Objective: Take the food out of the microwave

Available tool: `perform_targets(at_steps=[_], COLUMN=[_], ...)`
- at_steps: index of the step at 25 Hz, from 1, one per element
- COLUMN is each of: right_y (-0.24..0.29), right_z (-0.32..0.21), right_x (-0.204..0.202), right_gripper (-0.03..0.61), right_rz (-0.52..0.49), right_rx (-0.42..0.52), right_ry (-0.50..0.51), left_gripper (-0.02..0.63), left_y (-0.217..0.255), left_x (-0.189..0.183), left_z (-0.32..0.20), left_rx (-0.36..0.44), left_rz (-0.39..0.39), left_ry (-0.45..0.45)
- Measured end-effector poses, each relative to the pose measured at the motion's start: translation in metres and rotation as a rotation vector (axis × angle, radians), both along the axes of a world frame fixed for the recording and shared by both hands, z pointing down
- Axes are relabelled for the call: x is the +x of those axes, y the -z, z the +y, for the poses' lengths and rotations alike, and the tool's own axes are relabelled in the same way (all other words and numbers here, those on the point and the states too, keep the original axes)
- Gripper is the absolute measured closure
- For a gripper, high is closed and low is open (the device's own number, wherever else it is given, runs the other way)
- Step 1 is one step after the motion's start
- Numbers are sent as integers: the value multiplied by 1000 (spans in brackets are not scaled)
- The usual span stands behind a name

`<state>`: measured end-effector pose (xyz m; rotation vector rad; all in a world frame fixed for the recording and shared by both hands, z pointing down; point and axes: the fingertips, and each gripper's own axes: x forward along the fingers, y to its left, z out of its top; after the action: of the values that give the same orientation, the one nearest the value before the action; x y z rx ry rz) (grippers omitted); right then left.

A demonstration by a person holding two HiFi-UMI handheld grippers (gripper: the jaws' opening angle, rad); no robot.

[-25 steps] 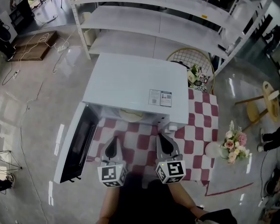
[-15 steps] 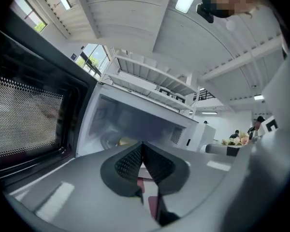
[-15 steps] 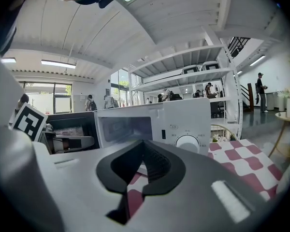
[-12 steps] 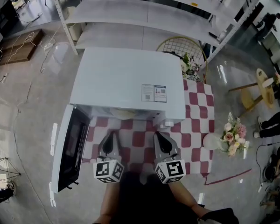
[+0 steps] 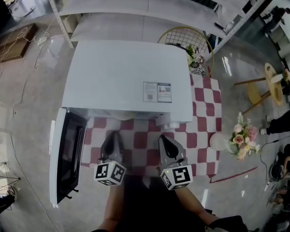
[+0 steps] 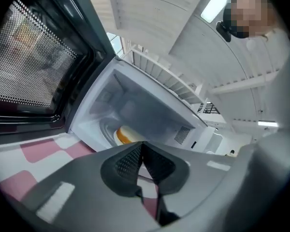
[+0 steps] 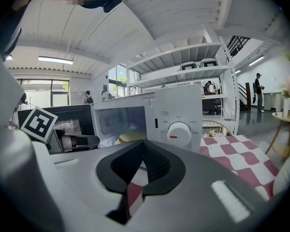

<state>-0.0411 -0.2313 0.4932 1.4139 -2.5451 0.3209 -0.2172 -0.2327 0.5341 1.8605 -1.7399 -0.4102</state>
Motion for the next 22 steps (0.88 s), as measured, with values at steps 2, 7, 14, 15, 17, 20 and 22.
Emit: perform_targets(at_steps=[2,7,14,15,17,20,22], right_y=[-3,-11,-23,-23,-24,-27,-30], right_z=[0,1,0,0,0,3,4], right_x=[2,9,14,14,12,8,5], right_gripper=[578,577,577,578,577,578,578], right_rz=[2,24,37,36,37,47,53], right_rx=[-7,-21,-49,-51,-53,-60,-70], right_ry=[-5,-28,-44,-42,-35,-23,-17], left_gripper=[603,603,603,603,603,603,603], left_y=[-3,-13,-33,-36,-41,-47,-52], left_x=[1,1,1,1,0,-4,-6], left_z=[-3,-10,-18,-19,-21,-24,-26], left_rx=[8,26,24,22,11,-12,-4], left_rz=[26,183,375,399,446,481,504], left_ry=[-3,9,36,41,52,78,84])
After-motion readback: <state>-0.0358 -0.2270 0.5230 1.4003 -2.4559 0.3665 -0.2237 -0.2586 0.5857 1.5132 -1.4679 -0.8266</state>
